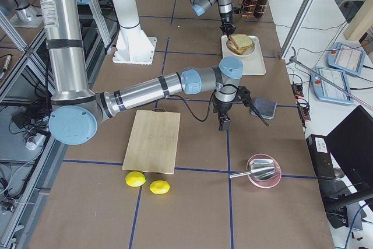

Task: Make sandwich and place on tray
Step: 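Carry the plate with the left gripper and set it on the tray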

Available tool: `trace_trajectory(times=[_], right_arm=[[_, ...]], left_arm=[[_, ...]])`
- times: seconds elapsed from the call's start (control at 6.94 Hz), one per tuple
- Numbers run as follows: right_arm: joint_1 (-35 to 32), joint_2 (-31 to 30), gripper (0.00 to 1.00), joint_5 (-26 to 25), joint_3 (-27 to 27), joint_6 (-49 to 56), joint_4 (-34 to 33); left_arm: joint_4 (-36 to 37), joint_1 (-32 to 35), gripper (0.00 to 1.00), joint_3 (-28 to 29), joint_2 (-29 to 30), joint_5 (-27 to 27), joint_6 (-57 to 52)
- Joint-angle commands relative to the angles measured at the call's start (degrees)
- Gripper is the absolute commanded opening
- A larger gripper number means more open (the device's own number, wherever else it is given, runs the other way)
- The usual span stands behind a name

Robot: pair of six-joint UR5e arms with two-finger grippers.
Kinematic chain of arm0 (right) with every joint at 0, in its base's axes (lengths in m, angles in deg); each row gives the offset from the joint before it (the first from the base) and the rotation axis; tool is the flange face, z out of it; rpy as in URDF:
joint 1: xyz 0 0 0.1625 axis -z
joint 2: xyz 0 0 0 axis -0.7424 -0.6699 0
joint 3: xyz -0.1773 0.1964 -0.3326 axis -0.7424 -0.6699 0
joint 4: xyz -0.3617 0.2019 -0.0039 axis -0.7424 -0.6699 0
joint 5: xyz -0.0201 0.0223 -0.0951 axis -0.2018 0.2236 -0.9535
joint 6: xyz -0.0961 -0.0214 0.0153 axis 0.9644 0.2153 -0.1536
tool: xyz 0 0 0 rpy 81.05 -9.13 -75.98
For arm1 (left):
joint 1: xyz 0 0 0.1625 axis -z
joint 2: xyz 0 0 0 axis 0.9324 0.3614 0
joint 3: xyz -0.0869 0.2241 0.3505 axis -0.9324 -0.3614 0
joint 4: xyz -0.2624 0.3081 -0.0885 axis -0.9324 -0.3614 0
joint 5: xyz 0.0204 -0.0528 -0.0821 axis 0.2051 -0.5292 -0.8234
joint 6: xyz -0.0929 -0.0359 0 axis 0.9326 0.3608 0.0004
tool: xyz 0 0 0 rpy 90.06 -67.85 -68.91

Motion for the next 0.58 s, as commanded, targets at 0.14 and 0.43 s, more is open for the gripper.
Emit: trace_trajectory(times=[0.14, 0.43], right_arm=[[-1.09, 0.01, 1.0, -0.38, -1.15, 0.39, 0.33], [-1.7, 0.1, 1.0, -0.3, -1.16, 0.21, 0.42]], left_arm=[[-3.66, 0.03, 0.0, 6.22, 2.83, 2.07, 6.44], [-4.44, 0.03, 0.99, 5.44, 2.4, 2.07, 4.7]])
